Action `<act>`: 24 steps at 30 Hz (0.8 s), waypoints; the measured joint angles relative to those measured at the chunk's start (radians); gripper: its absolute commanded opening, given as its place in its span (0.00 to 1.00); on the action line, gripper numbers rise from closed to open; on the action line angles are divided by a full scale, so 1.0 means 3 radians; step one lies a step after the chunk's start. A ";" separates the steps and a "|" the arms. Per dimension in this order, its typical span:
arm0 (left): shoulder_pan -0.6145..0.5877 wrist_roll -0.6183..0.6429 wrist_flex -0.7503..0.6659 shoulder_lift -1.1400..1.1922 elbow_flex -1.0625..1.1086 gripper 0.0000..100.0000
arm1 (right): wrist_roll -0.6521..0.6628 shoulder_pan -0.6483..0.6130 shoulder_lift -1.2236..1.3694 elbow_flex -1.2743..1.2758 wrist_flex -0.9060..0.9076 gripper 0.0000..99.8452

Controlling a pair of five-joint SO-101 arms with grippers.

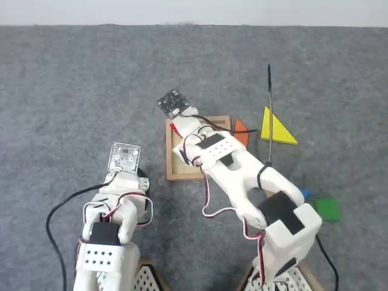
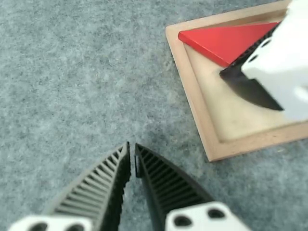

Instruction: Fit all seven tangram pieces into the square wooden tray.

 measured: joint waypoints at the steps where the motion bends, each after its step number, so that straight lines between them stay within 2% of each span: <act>1: 0.0000 0.0000 0.0000 0.0000 0.0000 0.02 | 0.0000 0.0026 0.0000 0.0000 0.0000 0.02; 14: 0.0000 0.0000 0.0000 0.0000 0.0000 0.02 | 0.0000 0.0205 -0.0026 0.0000 0.0015 0.02; 20: 0.0000 0.0000 0.0000 0.0000 0.0000 0.02 | 0.0000 0.0297 -0.0696 0.0000 0.0675 0.02; 24: 0.0000 0.0000 0.0000 0.0000 0.0000 0.02 | 0.0000 0.0537 -0.1325 0.0000 0.1171 0.02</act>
